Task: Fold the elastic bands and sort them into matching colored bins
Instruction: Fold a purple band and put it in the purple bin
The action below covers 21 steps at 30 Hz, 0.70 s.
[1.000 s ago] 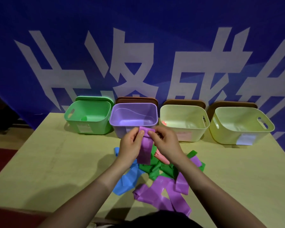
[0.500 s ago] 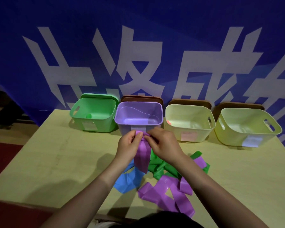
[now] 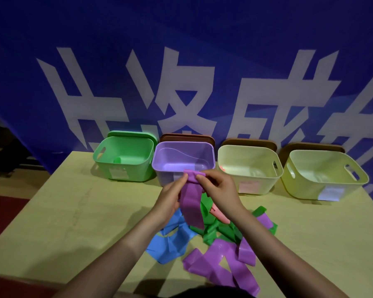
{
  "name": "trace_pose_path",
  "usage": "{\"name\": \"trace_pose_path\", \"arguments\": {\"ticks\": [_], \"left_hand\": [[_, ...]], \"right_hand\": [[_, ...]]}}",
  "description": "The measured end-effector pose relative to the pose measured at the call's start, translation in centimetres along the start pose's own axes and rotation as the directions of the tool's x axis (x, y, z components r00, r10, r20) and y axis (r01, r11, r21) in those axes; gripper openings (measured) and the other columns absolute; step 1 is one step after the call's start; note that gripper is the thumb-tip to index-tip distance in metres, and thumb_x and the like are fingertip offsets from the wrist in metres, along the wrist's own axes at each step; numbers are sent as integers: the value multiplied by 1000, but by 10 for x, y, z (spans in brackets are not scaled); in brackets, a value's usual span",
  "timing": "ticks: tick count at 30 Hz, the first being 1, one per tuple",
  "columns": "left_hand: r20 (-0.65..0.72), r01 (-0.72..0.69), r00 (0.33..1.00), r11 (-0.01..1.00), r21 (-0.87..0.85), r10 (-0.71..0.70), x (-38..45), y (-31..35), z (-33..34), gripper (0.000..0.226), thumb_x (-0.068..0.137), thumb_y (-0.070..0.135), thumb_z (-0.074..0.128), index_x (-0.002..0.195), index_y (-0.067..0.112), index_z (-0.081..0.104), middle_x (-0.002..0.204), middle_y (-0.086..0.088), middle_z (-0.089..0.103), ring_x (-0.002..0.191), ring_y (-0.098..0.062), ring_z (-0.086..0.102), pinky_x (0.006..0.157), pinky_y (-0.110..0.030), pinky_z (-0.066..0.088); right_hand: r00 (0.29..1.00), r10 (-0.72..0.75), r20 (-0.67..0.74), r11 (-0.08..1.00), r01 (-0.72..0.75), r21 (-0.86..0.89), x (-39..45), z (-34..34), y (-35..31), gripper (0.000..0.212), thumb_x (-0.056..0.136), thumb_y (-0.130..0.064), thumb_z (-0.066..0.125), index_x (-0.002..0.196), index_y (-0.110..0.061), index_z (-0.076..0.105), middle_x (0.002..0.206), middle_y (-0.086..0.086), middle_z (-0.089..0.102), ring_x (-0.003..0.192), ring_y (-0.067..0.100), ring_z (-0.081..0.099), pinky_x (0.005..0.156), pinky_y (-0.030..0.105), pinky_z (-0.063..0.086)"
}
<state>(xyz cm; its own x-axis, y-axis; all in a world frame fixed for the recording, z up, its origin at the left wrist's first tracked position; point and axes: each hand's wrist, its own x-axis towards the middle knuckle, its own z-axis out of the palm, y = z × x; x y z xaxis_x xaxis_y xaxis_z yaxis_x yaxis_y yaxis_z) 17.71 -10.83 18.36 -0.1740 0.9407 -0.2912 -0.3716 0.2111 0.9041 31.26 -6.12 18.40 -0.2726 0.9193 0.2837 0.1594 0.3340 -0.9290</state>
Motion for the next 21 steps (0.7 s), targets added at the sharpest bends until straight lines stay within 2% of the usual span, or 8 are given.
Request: {"name": "trace_pose_path", "arguments": {"ticks": [3,6,10,12,15,17,19,21], "left_hand": [[-57,-31,998,997,71,35,-1,-1,1,21,94,28,56,97,15,72,98,-13,73,97,-29,66,93,-42,49],[-91,-57,994,994,88,65,-3,0,2,19,95,22,56,91,14,73,97,-13,73,95,-26,66,95,-42,47],[-82,-27,996,1000,-14,26,-9,1,-1,21,96,16,52,101,4,69,99,-19,70,90,-26,65,86,-36,50],[-69,-10,998,998,-57,6,-11,0,-4,24,97,15,50,106,1,66,99,-20,69,88,-23,66,80,-30,53],[-70,21,997,992,-122,-30,-17,1,-6,28,98,16,40,94,5,66,75,-8,70,69,-12,64,63,-21,50],[-60,32,997,986,-162,-42,-19,1,-8,32,97,21,37,92,6,65,68,-4,68,61,-11,61,58,-21,46],[-46,32,998,983,-178,-41,-20,-1,-9,37,98,29,40,92,3,67,72,-8,69,63,-14,64,59,-21,49],[-35,23,999,983,-185,-30,-20,-5,-10,35,99,27,45,94,1,68,78,-11,71,68,-15,68,61,-22,54]], "right_hand": [[999,-46,-10,997,45,-68,-2,-1,3,10,88,-13,67,91,-14,76,74,-3,68,71,15,60,66,31,48],[980,-197,13,958,195,-209,-4,-2,7,17,87,-16,66,101,-15,76,81,2,70,77,11,59,72,21,45],[931,-339,140,871,366,-328,-2,-5,4,23,89,-18,64,109,-15,73,77,-10,56,71,0,46,68,7,34],[906,-358,225,837,418,-352,-1,-6,4,25,91,-23,61,112,-16,72,78,-8,56,72,5,50,66,13,39],[865,-393,312,787,492,-372,2,-8,3,30,92,-31,54,110,-14,71,83,3,63,74,18,60,64,32,48],[821,-424,382,736,558,-384,6,-11,1,31,93,-31,52,109,-12,71,84,6,63,74,22,61,62,33,48],[763,-446,468,682,628,-373,8,-12,-4,31,94,-28,52,110,-10,70,84,6,61,74,21,58,62,31,45],[715,-453,533,651,674,-349,10,-14,-7,31,93,-27,52,111,-9,70,82,7,59,75,18,55,63,28,42]]}}
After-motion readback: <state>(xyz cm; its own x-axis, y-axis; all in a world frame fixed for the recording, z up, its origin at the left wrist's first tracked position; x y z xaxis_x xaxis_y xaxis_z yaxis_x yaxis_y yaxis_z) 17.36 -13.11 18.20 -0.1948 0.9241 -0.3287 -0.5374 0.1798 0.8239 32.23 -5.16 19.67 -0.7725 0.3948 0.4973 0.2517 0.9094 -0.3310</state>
